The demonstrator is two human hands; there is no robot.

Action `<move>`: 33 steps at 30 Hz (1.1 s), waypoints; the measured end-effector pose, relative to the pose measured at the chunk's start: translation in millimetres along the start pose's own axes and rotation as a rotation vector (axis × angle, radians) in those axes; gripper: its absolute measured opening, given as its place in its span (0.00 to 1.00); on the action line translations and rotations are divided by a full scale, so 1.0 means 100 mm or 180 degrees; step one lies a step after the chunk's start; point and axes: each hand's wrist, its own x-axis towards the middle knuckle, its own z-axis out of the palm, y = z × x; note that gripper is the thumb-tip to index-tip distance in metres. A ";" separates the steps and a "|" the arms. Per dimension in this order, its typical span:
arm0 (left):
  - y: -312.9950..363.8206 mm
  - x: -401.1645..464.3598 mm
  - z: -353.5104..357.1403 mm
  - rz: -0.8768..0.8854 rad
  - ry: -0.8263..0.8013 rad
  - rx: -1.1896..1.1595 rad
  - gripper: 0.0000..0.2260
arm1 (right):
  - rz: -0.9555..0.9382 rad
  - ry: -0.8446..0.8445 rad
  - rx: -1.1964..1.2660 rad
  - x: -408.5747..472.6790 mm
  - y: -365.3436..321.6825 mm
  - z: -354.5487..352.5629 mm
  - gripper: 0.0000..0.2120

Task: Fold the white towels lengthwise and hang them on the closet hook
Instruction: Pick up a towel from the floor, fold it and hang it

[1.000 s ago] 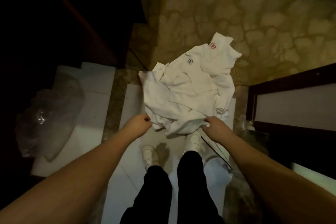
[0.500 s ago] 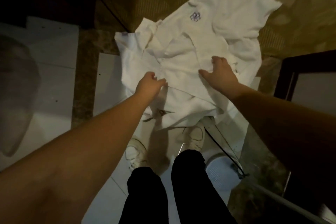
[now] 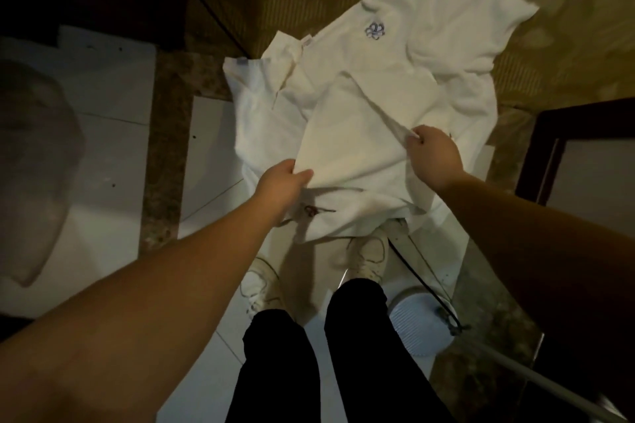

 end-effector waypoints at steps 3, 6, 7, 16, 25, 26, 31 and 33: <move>-0.07 -0.38 -0.18 -0.0081 0.0030 -0.0215 0.14 | 0.0130 -0.0063 0.0143 -0.45 -0.01 -0.19 0.14; -0.05 -0.76 -0.37 -0.0066 0.0032 -0.0382 0.12 | 0.0317 -0.0146 0.0410 -0.93 -0.01 -0.38 0.13; -0.02 -0.90 -0.44 -0.0066 0.0060 -0.0464 0.11 | 0.0317 -0.0150 0.0499 -1.09 -0.03 -0.46 0.14; 0.67 -2.11 -1.22 0.0352 -0.0060 -0.1115 0.06 | -0.0151 0.0072 0.0916 -2.25 -0.89 -1.43 0.09; 1.03 -3.71 -2.24 0.0959 -0.0072 -0.1418 0.05 | -0.0347 0.0579 0.1095 -3.49 -1.80 -2.39 0.13; 1.01 -3.89 -2.37 0.0999 -0.0049 -0.1452 0.05 | -0.0331 0.0630 0.1191 -3.62 -1.87 -2.49 0.13; 0.83 -4.81 -2.94 0.1352 0.0314 -0.1758 0.05 | -0.0418 0.0935 0.1429 -4.23 -2.19 -2.92 0.12; 0.68 -5.19 -3.12 0.1443 0.0511 -0.1928 0.06 | -0.0475 0.0998 0.1634 -4.45 -2.28 -3.05 0.14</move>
